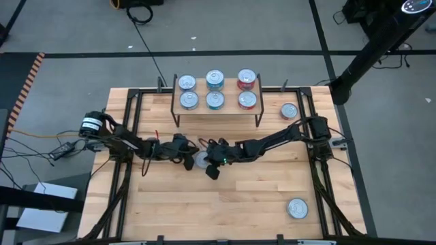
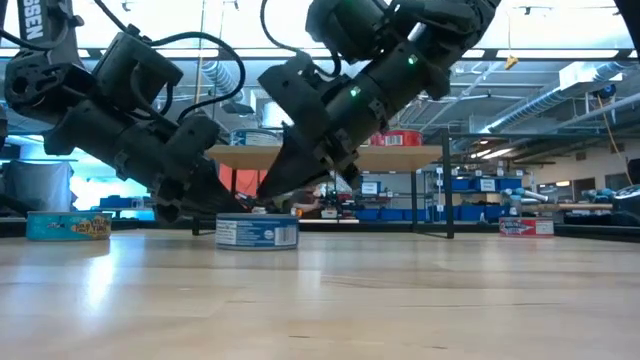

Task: Stack canned seafood by type on shelf
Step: Stack the blue tuna can on top of the other blue can on the shelf

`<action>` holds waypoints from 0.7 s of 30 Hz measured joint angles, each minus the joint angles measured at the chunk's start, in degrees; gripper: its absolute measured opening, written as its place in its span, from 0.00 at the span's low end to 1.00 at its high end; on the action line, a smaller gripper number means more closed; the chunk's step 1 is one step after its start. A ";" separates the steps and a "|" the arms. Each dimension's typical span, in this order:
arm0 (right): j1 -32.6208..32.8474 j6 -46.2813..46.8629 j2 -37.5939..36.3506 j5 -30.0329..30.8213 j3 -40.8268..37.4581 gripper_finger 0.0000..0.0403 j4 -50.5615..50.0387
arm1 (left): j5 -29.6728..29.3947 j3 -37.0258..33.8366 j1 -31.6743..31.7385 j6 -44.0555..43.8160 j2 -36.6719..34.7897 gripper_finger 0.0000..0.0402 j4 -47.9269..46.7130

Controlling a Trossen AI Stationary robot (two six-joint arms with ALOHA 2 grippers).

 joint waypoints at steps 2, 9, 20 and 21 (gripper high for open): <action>0.02 -3.16 -0.95 -1.69 0.00 0.01 -0.10 | -0.41 -0.02 0.09 -0.15 0.00 0.00 -0.27; 3.04 -16.06 -1.10 -3.71 0.00 0.01 -3.67 | -0.84 0.18 0.07 -0.11 0.00 0.00 -0.41; 3.61 -20.76 -0.99 -0.54 -1.20 0.01 -4.34 | -1.70 4.85 0.12 6.13 0.36 0.00 -7.14; 3.62 -21.27 -0.99 -0.66 -1.20 0.01 -4.26 | -1.27 4.83 0.05 6.08 0.37 0.00 -7.62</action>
